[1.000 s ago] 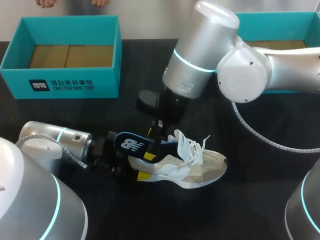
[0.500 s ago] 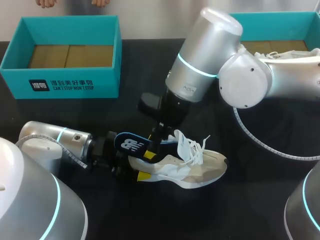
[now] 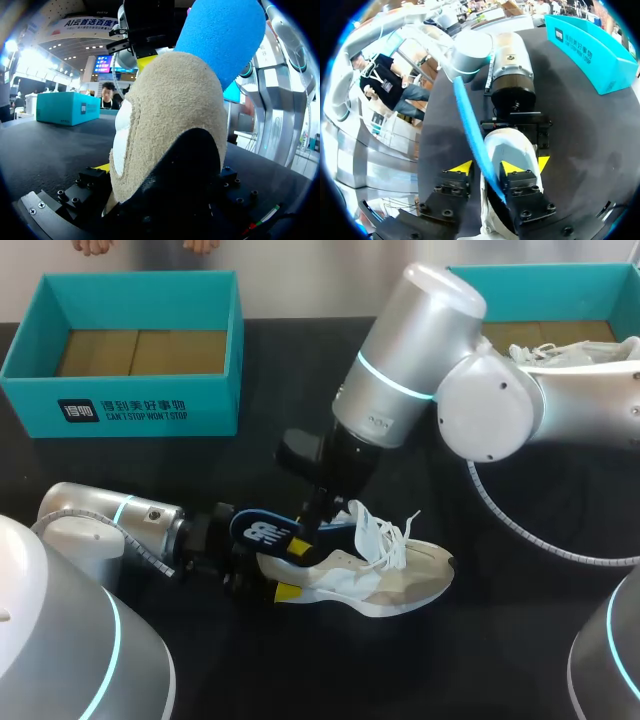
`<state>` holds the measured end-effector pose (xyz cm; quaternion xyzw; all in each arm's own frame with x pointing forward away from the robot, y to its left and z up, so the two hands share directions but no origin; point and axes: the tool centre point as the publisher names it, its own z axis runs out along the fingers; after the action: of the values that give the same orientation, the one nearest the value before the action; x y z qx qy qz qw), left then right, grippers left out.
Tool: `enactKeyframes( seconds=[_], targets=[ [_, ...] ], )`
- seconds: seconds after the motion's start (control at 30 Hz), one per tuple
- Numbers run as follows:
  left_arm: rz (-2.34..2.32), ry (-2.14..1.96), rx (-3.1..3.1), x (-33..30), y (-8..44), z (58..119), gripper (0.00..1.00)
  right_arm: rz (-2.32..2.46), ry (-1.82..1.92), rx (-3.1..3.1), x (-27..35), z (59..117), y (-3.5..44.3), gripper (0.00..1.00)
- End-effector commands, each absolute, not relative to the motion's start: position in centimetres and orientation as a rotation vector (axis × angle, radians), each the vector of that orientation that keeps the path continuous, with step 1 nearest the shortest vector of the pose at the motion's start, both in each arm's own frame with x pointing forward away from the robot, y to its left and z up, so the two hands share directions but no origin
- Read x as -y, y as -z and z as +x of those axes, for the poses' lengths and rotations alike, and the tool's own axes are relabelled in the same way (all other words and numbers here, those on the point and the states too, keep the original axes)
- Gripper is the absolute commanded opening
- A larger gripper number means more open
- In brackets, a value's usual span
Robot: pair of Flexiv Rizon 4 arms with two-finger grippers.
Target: Take the shoe out of the shoebox, open the shoe tongue, remove and reinsert the insole, then place the shoe into the shoebox
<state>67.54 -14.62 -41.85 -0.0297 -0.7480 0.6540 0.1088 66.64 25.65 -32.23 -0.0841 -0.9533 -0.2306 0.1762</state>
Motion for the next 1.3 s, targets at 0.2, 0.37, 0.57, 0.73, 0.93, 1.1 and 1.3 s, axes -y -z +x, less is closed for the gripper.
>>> enactKeyframes(
  seconds=[0.2,0.37,0.57,0.73,0.93,1.1,1.3],
  targets=[
    [-0.085,-1.925,2.201,14.6,41.8,67.5,0.0,-0.194,0.667,2.7,-26.1,67.1,32.2,0.0],
    [-0.085,-1.925,2.201,14.6,41.8,67.5,0.0,-0.126,0.714,2.715,-26.6,67.4,30.7,0.0],
    [-0.085,-1.925,2.201,14.6,41.8,67.5,0.0,-0.084,0.753,2.73,-27.9,68.3,27.9,0.0],
    [-0.085,-1.925,2.201,14.6,41.8,67.5,0.0,-0.03,0.879,2.711,-29.0,69.1,25.6,0.0],
    [-0.085,-1.925,2.201,14.6,41.8,67.5,0.0,-0.03,0.879,2.711,-29.0,69.1,25.6,0.0],
    [-0.085,-1.925,2.201,14.6,41.8,67.5,0.0,-0.03,0.879,2.711,-29.0,69.1,25.6,0.0],
    [-0.085,-1.925,2.201,14.6,41.8,67.5,0.0,-0.02,0.96,2.714,-30.0,70.2,24.2,0.0]
  ],
)
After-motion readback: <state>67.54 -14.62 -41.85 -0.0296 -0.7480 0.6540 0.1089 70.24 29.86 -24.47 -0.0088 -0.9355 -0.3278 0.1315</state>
